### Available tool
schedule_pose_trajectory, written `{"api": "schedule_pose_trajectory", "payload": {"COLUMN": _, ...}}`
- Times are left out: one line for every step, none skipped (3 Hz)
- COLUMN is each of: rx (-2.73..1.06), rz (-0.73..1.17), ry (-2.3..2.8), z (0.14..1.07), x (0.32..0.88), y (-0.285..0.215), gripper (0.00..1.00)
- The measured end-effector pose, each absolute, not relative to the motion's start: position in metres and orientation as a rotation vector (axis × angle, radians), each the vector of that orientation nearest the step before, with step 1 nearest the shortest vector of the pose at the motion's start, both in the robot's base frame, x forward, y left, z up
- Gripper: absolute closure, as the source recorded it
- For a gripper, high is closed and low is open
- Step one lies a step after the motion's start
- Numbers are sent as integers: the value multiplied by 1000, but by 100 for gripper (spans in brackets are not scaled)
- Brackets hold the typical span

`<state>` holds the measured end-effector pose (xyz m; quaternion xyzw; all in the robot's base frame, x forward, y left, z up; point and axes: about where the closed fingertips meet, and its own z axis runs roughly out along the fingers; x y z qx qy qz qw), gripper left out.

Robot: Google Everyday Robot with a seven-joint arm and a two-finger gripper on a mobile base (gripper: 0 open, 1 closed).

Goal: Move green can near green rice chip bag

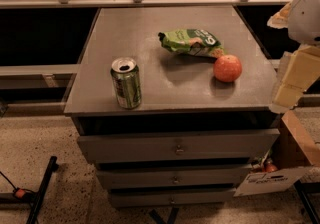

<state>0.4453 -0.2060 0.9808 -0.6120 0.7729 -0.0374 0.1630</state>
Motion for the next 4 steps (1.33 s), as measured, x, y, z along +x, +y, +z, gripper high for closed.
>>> {"api": "schedule_pose_trajectory", "payload": {"rx": -1832, "rz": -100, "ry": 2162, "z": 981, "x": 466, "y": -175, "gripper": 0}}
{"api": "schedule_pose_trajectory", "payload": {"rx": -1964, "rz": -87, "ry": 2098, "z": 980, "x": 498, "y": -124, "gripper": 0}}
{"api": "schedule_pose_trajectory", "payload": {"rx": -2076, "rz": -46, "ry": 2016, "z": 972, "x": 522, "y": -73, "gripper": 0}}
{"api": "schedule_pose_trajectory", "payload": {"rx": -2151, "rz": -6, "ry": 1945, "z": 962, "x": 534, "y": -27, "gripper": 0}}
